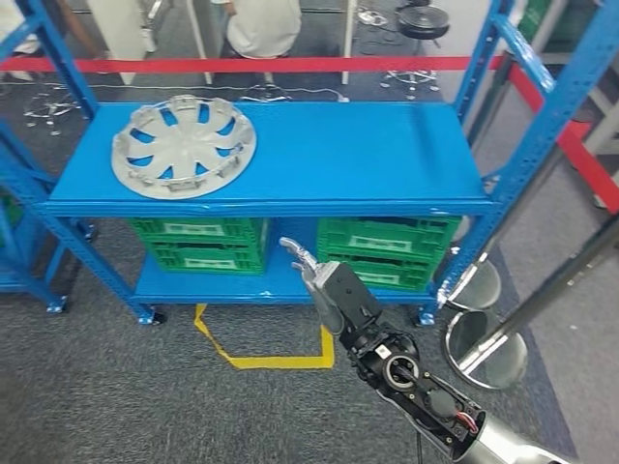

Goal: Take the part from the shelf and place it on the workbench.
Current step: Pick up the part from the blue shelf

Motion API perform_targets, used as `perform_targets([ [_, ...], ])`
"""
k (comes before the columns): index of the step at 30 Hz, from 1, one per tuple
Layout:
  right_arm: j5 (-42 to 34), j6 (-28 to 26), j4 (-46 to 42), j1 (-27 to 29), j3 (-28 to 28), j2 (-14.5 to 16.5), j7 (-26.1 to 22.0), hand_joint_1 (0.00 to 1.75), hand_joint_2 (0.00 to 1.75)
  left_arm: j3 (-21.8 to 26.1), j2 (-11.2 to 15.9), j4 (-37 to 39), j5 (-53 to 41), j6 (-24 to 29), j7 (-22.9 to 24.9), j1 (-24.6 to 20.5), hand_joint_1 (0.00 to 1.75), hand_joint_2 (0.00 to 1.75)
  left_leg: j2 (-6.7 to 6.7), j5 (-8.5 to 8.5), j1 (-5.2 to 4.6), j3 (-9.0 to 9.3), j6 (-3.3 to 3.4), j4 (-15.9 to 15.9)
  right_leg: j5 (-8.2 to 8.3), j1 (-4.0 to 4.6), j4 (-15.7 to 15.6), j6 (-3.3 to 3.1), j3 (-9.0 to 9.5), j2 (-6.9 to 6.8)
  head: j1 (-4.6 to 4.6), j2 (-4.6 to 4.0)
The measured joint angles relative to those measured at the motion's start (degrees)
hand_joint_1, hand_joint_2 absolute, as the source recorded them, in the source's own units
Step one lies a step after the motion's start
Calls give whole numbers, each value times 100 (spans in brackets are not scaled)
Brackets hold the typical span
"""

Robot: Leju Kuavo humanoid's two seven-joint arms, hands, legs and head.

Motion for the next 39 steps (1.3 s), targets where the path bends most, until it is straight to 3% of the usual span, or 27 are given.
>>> perform_targets([
  [2, 4, 15, 0, 0, 1, -1, -7, 0, 0, -2, -5, 0, 2, 1, 2, -11, 0, 0, -109, -13, 9, -7, -55, 9, 115, 10, -421, -35, 208, 152, 10, 0],
  [4, 4, 18, -1, -5, 4, -1, -10, 0, 0, -3, 2, 1, 5, 5, 6, -6, 0, 0, -209, -1, 26, -28, -125, -3, 88, 22, -485, -65, 280, 101, 6, 0],
  [5, 5, 18, -2, -12, 5, 1, -12, 0, 0, -5, 8, 3, 7, 9, 9, 8, 0, 0, -184, -15, 29, -34, -158, 17, 99, 17, -518, -91, 303, 49, 5, 0],
  [7, 8, 19, -5, -32, 5, 3, -20, 0, 0, -8, 14, 6, 8, 16, 12, 10, 0, 0, 34, -185, 19, -201, -218, 350, 120, -9, -594, -157, 361, -69, -61, 0],
  [9, 11, 22, -5, -32, 7, 3, -25, 0, 0, -12, 7, 7, 5, 19, 13, -11, 0, 0, 277, -501, 28, -652, -271, 1131, 106, 4, -617, -209, 380, -205, -161, 0],
  [10, 11, 23, -3, -26, 7, 3, -25, 0, 0, -14, 6, 7, 3, 19, 13, -17, 0, 0, 319, -610, 36, -887, -293, 1503, 92, 12, -617, -220, 383, -275, -188, 0],
  [11, 11, 25, -2, -20, 7, 3, -26, 0, 0, -17, 5, 7, 1, 19, 13, -15, 0, 0, 343, -623, 43, -1040, -309, 1713, 75, 15, -617, -224, 392, -339, -206, 0],
  [12, 11, 25, -1, -18, 7, 3, -26, 0, 0, -21, 5, 7, -1, 19, 13, -7, 0, 0, 362, -521, 46, -1068, -319, 1687, 55, 13, -616, -220, 408, -397, -221, 0],
  [14, 11, 25, 0, -20, 7, 3, -28, 0, 0, -36, 14, 7, -3, 20, 13, 6, 0, 0, 474, -89, 48, -768, -317, 1003, 6, 8, -616, -191, 468, -500, -259, 0],
  [16, 11, 24, 0, -25, 4, 3, -31, 0, 0, -54, 25, 7, -4, 20, 13, -9, 0, 0, 653, 196, 21, -403, -268, 258, -66, 41, -611, -134, 520, -589, -297, 0],
  [17, 11, 25, -1, -30, 3, 3, -32, 0, 0, -61, 28, 7, -5, 20, 13, -18, 0, 0, 698, 227, 5, -310, -227, 75, -103, 62, -613, -101, 536, -628, -288, 0],
  [19, 11, 26, -2, -41, 2, 3, -34, 0, 0, -69, 30, 7, -5, 20, 13, -21, 0, 0, 609, 186, -12, -280, -133, 28, -164, 73, -632, -35, 575, -710, -248, 0],
  [21, 13, 26, -7, -51, 2, 2, -36, 0, 0, -78, 30, 7, -6, 20, 13, -6, 0, 0, 508, 166, 3, -242, -60, 12, -274, 44, -535, 34, 590, -628, -215, 0],
  [22, 15, 23, -8, -54, -1, 2, -38, 0, 0, -83, 30, 7, -7, 20, 13, -3, 0, 0, 469, 161, 17, -218, -26, 2, -397, 32, -332, 60, 514, -516, -190, 0],
  [24, 18, 7, -9, -32, -8, -4, -44, 0, 0, -92, 32, 7, -9, 20, 7, -6, 0, 0, 401, 136, 18, -180, 30, -2, -756, 21, 447, 85, 129, -284, -117, 0],
  [25, 13, -9, -9, -9, -11, -8, -49, 0, 0, -96, 32, 7, -10, 20, 3, -9, 0, 0, 363, 120, 9, -162, 49, -1, -900, 20, 872, 88, -112, -241, -85, 0],
  [26, 4, -24, -9, 15, -14, -12, -54, 0, 0, -99, 32, 7, -9, 20, -1, -9, 0, 0, 316, 102, 2, -139, 59, 1, -942, 20, 1158, 87, -301, -225, -62, 0],
  [27, -5, -36, -9, 33, -16, -15, -61, 0, 0, -101, 32, 7, -9, 20, -2, -6, 0, 0, 271, 79, -3, -106, 62, 2, -851, 20, 1213, 78, -390, -218, -40, 0],
  [28, -14, -42, -9, 41, -20, -18, -66, 0, 0, -102, 31, 7, -8, 20, -2, -2, 0, 0, 230, 52, -6, -65, 56, 4, -640, 21, 1027, 63, -366, -213, -17, 0],
  [30, -22, -43, -8, 42, -35, -24, -75, 0, 0, -104, 23, 7, -4, 20, -2, 3, 0, 0, 170, -9, -12, 27, 27, 6, -94, 25, 240, 9, -110, -169, 35, 0],
  [31, -25, -43, -9, 40, -43, -26, -79, 0, 0, -105, 19, 8, 0, 20, -2, -2, 0, 0, 143, -38, -21, 54, 4, 13, 78, 33, -108, -20, 20, -140, 47, 0],
  [33, -27, -38, -14, 39, -48, -27, -85, 0, 0, -107, 13, 9, 11, 20, -2, -12, 0, 0, 113, -64, -24, 61, -49, 17, 172, 60, -413, -65, 152, -97, 41, 0],
  [36, -28, -39, -33, 34, -51, -27, -90, 0, 0, -107, 24, 11, 25, 20, -1, -5, 0, 0, 144, -118, -14, 49, -136, 63, 189, 47, -501, -139, 225, -116, 16, 0],
  [37, -28, -42, -44, 28, -52, -27, -90, 0, 0, -108, 28, 12, 29, 20, -1, -5, 0, 0, 191, -211, -15, -26, -163, 227, 200, 31, -539, -172, 252, -132, -14, 0],
  [39, -34, -47, -61, 20, -52, -27, -84, 0, 0, -110, 29, 13, 37, 20, -2, -19, 0, 0, 291, -524, -9, -402, -213, 925, 201, 22, -576, -220, 281, -174, -99, 0],
])
